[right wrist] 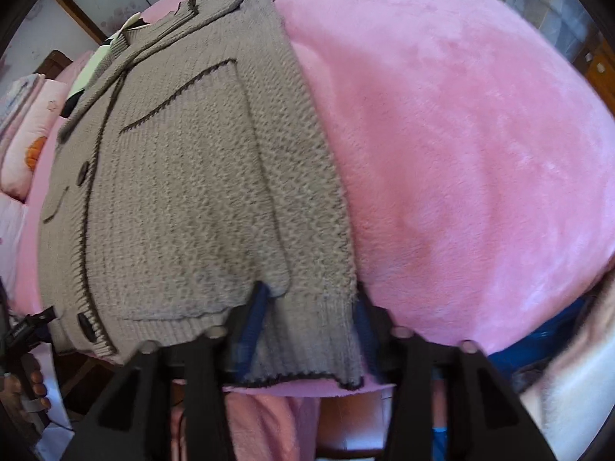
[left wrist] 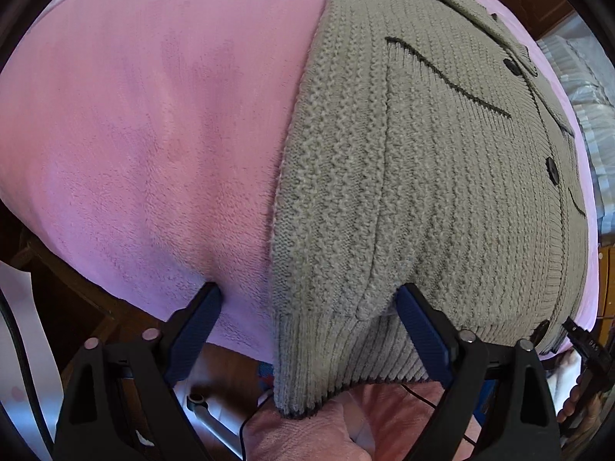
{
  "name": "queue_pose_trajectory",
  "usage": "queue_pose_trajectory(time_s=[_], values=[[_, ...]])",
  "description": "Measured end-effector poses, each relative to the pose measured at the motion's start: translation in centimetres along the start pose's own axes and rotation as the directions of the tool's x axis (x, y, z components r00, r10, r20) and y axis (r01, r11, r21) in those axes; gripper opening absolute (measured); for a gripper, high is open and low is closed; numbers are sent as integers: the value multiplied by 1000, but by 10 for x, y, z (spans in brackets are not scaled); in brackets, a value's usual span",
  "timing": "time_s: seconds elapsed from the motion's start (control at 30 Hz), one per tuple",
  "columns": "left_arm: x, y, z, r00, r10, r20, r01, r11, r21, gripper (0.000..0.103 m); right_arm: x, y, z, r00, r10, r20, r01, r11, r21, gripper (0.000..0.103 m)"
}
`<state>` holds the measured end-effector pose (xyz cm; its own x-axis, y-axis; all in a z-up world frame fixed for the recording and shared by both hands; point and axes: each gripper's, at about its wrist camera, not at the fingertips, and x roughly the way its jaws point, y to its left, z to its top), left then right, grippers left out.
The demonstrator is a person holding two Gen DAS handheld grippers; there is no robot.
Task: Fold large clothes
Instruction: 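Close both tools on the ribbed hem of the cardigan, then lift the held hem with both tools and fold it toward the collar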
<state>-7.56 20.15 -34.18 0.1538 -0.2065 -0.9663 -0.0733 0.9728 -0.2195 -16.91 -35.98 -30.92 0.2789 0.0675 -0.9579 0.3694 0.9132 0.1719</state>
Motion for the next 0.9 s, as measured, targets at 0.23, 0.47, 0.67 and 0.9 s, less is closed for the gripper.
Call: queue_pose_trajectory(time_s=[0.23,0.47,0.67,0.9], values=[[-6,-32,9,996,56,-63,-48,992,120,13,-4,23,2,997,-72,-38,70,996,-59,10],[-37,-65,24,993,84,-88,-74,990,116,11,-40,43,8,997,-78,-25,77,996,-55,8],[-99,-79,55,996,-72,-55,74,997,30,11,-104,63,30,999,15,51,-12,998,-55,8],[-178,-96,116,975,-180,127,188,980,-58,11,-156,93,101,978,142,155,-133,989,-64,8]])
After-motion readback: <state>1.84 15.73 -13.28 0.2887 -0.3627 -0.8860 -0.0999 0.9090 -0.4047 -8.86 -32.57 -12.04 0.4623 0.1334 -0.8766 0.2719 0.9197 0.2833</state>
